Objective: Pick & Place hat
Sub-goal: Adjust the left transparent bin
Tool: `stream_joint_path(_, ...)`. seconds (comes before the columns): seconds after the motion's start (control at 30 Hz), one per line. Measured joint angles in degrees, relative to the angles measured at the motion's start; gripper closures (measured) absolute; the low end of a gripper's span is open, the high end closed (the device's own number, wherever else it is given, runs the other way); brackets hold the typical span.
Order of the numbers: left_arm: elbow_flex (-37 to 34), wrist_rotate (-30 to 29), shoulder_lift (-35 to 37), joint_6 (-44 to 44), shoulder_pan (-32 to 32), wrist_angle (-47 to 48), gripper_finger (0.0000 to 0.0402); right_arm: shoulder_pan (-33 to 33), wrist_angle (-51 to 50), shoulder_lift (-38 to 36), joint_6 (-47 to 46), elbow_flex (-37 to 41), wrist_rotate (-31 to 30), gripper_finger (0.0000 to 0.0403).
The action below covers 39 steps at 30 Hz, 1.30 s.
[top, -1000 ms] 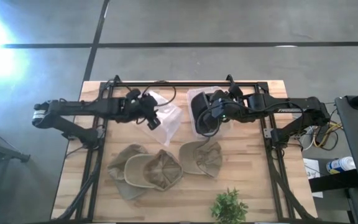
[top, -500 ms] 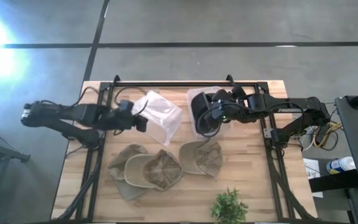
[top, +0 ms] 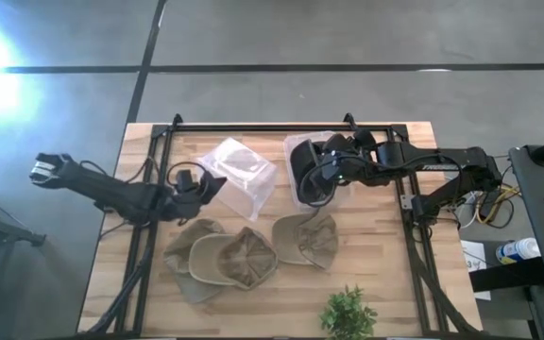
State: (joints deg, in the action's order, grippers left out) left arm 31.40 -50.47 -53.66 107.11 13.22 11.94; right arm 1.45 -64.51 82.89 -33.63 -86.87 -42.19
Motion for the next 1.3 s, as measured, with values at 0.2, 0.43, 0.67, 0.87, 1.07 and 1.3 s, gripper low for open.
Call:
stream_joint_path(0.2,-5.0,-7.0,-0.5,-4.2,-1.4,-13.5,0.021,0.0,-0.6,0.0,0.2,0.0,0.0,0.0193)
stream_joint_path(0.43,-5.3,-5.9,-1.1,-6.3,-5.8,-13.8,0.0215,0.0,-1.2,0.0,0.2,0.0,0.0,0.0193)
stream_joint_path(0.67,-3.9,2.4,-1.9,-11.1,-12.5,-13.9,0.0246,0.0,-1.3,0.0,0.2,0.0,0.0,0.0193)
stream_joint_path(0.87,-1.9,9.3,-2.5,-16.3,-17.7,-13.6,0.0314,0.0,-3.0,0.0,0.2,0.0,0.1,0.0193)
stream_joint_path(1.07,5.9,16.7,-2.9,-25.1,-22.9,-5.6,0.0383,0.0,-7.2,0.0,-0.2,0.0,0.2,0.0193)
stream_joint_path(1.3,27.3,22.3,-8.8,-37.6,-28.7,25.6,0.0382,0.0,-9.0,-1.6,-1.7,0.2,0.9,0.0193)
